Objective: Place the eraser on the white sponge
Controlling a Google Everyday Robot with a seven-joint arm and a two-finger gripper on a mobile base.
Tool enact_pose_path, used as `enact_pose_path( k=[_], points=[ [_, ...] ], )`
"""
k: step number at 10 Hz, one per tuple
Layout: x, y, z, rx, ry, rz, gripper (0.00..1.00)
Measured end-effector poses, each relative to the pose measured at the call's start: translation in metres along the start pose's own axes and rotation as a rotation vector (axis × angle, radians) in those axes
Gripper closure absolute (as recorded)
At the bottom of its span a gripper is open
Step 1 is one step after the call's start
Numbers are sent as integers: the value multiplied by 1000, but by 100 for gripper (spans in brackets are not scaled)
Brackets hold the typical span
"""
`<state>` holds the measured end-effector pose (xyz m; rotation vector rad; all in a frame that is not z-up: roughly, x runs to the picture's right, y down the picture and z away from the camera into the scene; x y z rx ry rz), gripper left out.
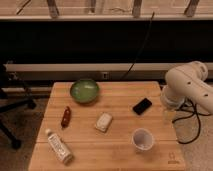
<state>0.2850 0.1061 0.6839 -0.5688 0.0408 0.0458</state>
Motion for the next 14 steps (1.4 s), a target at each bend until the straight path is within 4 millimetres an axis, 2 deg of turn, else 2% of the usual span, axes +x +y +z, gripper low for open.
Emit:
enact_pose_path(
  k=[2, 5, 8, 10, 14],
  points=[
    [0, -3, 0, 2, 1, -1, 20],
    [-7, -25, 6, 2, 4, -23, 20],
    [-7, -29, 10, -3, 11, -34, 20],
    [-16, -42, 17, 2, 9, -58, 20],
    [-19, -49, 25, 0, 14, -83, 20]
  ],
)
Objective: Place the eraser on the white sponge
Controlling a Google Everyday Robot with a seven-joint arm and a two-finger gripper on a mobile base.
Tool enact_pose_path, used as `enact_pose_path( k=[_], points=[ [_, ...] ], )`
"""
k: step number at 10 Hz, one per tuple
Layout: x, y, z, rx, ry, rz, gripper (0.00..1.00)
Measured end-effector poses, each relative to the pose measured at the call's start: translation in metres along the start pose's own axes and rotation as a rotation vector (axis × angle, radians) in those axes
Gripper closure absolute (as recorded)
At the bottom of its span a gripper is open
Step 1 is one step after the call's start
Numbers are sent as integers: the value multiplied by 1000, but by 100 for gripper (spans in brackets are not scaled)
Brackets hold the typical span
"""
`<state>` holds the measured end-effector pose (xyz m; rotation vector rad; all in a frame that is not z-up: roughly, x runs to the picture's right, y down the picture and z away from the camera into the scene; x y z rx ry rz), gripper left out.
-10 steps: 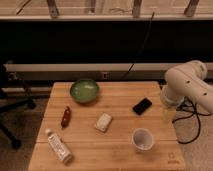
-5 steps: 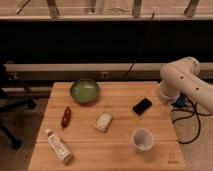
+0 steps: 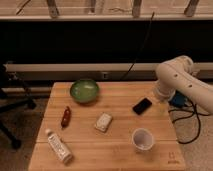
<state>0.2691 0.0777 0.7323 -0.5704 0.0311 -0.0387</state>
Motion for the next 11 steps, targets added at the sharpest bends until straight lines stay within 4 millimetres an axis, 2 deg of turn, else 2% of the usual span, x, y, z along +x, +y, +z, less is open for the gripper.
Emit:
enact_pose_path(
  k=[11],
  points=[
    [-20, -24, 21, 12, 13, -106, 20]
  ],
)
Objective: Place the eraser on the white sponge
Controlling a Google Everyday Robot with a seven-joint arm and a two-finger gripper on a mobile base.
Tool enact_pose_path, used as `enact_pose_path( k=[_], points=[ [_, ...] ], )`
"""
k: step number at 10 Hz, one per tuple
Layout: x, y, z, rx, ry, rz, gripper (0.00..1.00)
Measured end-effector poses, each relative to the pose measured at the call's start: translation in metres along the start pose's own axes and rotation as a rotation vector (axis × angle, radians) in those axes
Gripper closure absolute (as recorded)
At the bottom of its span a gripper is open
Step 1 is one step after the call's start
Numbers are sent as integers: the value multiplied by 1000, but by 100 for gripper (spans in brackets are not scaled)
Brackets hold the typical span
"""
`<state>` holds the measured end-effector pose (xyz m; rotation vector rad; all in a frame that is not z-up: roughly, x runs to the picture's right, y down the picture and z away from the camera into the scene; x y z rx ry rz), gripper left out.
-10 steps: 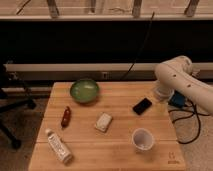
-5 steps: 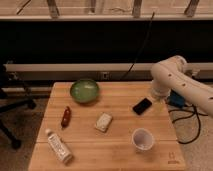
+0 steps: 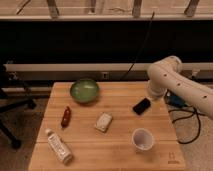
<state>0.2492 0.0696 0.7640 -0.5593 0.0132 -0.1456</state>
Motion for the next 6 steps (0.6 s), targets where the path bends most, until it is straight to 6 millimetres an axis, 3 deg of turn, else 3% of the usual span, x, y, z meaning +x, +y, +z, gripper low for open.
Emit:
enact_pose_path(
  k=[6],
  points=[
    [-4, -8, 17, -6, 7, -76, 20]
  ],
)
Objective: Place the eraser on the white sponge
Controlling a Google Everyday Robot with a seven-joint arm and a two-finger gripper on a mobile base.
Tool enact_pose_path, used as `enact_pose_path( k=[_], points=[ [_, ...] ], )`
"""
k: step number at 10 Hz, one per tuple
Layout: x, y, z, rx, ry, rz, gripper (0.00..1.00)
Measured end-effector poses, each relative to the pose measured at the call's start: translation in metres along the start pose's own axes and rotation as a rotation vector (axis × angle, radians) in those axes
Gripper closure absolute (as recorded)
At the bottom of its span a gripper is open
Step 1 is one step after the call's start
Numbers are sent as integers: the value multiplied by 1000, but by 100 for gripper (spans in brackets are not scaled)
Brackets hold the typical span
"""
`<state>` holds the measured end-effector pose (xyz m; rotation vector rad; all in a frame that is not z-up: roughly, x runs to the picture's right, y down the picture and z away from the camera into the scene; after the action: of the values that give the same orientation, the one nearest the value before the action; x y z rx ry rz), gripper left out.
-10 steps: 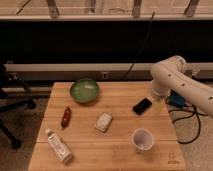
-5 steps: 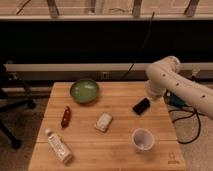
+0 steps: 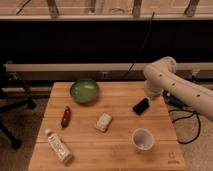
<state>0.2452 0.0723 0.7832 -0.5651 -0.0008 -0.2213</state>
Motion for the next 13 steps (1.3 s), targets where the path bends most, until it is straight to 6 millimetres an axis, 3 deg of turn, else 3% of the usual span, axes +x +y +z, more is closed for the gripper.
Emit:
enact_pose_path(
  k=[8, 10, 13],
  points=[
    [2, -6, 34, -7, -18, -88, 20],
    [3, -7, 34, -5, -31, -88, 20],
    [21, -23, 48, 5, -75, -114, 20]
  ],
)
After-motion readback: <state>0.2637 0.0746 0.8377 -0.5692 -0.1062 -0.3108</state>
